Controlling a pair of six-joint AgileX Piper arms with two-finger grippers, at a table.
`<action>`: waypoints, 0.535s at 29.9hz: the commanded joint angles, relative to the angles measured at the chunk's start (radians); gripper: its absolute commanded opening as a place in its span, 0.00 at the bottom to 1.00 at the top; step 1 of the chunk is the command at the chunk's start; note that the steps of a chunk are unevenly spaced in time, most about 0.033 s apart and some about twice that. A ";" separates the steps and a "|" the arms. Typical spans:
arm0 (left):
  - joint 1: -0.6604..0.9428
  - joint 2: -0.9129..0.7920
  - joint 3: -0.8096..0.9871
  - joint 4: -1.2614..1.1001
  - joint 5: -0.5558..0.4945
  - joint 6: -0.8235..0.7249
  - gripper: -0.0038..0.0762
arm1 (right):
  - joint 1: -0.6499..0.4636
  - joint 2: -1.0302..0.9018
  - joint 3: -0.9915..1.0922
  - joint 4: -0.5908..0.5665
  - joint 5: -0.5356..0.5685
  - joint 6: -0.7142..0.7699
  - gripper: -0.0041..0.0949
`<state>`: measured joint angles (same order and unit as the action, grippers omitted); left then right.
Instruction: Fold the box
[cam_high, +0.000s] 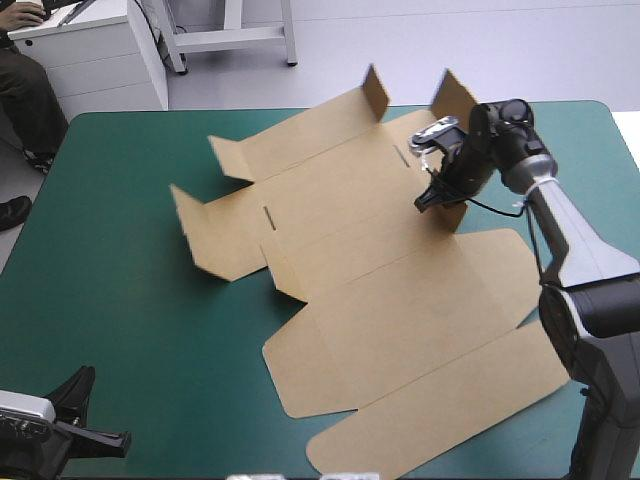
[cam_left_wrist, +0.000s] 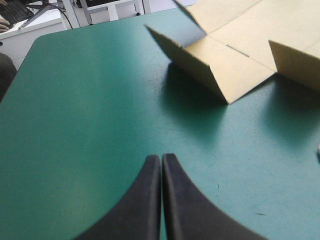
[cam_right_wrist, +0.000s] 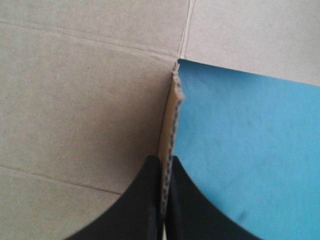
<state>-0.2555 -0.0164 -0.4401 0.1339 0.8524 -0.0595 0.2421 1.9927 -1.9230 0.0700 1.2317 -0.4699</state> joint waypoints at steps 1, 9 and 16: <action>-0.002 -0.012 -0.031 0.004 -0.070 -0.004 0.04 | 0.073 0.020 -0.138 0.006 -0.009 -0.186 0.02; -0.002 -0.012 -0.031 0.004 -0.070 -0.004 0.04 | 0.266 0.105 -0.262 0.017 -0.060 -0.537 0.02; -0.002 -0.012 -0.031 0.004 -0.070 -0.004 0.04 | 0.408 0.105 -0.262 0.062 -0.130 -0.664 0.02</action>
<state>-0.2555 -0.0164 -0.4401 0.1339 0.8524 -0.0586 0.6157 2.1663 -2.1490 0.0968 1.1527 -1.0553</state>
